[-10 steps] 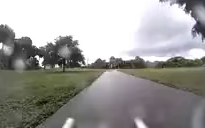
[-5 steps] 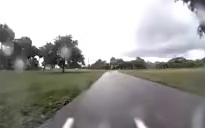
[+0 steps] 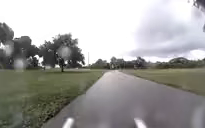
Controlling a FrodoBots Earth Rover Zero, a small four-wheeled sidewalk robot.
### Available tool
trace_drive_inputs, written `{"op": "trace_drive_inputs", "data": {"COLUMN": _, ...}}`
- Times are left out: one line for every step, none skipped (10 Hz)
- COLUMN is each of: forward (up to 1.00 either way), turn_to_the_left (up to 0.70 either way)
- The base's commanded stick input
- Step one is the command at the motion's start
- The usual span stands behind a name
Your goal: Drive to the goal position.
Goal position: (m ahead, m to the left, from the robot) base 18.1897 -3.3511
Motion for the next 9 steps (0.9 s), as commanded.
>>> {"op": "trace_drive_inputs", "data": {"forward": 1.0, "turn_to_the_left": -0.38}}
{"op": "trace_drive_inputs", "data": {"forward": 1.0, "turn_to_the_left": -0.23}}
{"op": "trace_drive_inputs", "data": {"forward": 1.0, "turn_to_the_left": -0.08}}
{"op": "trace_drive_inputs", "data": {"forward": 1.0, "turn_to_the_left": 0.0}}
{"op": "trace_drive_inputs", "data": {"forward": 1.0, "turn_to_the_left": 0.0}}
{"op": "trace_drive_inputs", "data": {"forward": 1.0, "turn_to_the_left": 0.0}}
{"op": "trace_drive_inputs", "data": {"forward": 1.0, "turn_to_the_left": 0.0}}
{"op": "trace_drive_inputs", "data": {"forward": 1.0, "turn_to_the_left": 0.0}}
{"op": "trace_drive_inputs", "data": {"forward": 1.0, "turn_to_the_left": 0.0}}
